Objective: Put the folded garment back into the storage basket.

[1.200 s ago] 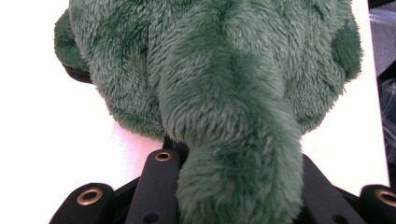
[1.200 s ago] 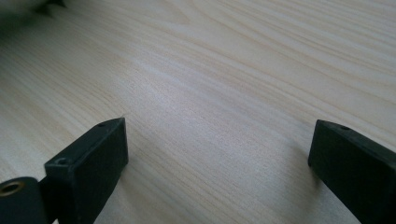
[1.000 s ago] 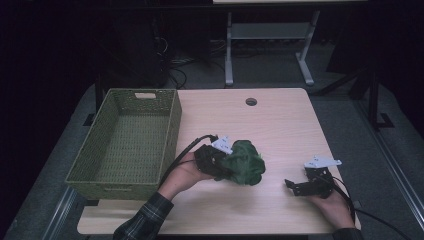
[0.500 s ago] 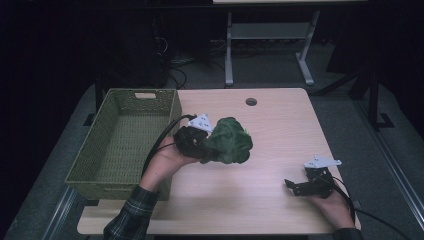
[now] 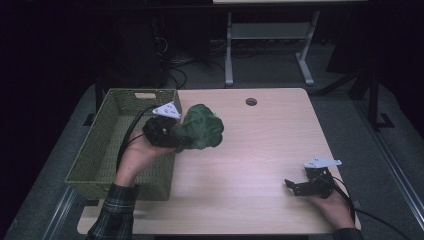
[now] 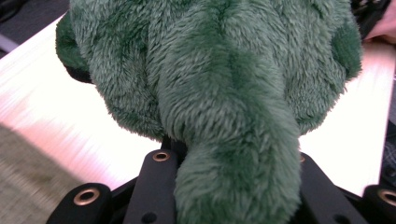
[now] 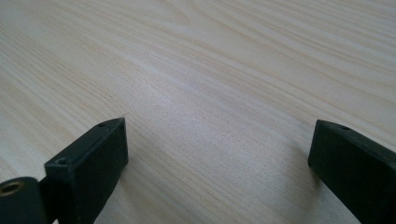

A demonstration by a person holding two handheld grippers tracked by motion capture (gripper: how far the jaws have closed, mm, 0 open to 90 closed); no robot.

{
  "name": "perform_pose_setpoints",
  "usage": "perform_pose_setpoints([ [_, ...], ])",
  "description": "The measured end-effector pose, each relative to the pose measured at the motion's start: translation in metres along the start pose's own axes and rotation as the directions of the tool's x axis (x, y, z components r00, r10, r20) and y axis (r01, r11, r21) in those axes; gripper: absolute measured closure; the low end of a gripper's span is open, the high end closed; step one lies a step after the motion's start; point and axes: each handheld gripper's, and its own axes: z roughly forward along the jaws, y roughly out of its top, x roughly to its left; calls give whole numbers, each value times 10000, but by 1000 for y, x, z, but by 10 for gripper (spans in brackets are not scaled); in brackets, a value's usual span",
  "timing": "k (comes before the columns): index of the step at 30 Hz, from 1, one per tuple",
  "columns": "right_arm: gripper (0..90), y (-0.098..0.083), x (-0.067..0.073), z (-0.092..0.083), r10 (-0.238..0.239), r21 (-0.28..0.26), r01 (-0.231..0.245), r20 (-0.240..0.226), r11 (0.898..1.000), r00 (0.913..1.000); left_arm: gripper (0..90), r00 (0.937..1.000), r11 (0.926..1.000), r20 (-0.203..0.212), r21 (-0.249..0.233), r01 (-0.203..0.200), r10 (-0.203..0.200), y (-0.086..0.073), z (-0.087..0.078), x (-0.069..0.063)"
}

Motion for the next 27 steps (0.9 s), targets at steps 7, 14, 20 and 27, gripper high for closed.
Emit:
perform_pose_setpoints([
  [7, 44, 0, 0, 0, 0, 4, 0, -1, 10000, 10000, 693, 9957, 9985, -752, -111, 534, -541, -16, -18, 20],
  [14, 44, 0, 0, 0, 2, 3, -2, 0, 10000, 10000, 693, 9837, 9935, -1406, -353, 1082, -1121, -33, -36, 37],
  [20, 44, 0, 0, 0, -4, 7, 4, 2, 10000, 10000, 693, 9601, 9847, -2185, -365, 1706, -1745, -52, -50, 53],
  [27, 44, 0, 0, 0, -30, -12, 30, 6, 10000, 10000, 693, 9273, 9691, -2841, -334, 2443, -2436, -74, -55, 69],
])
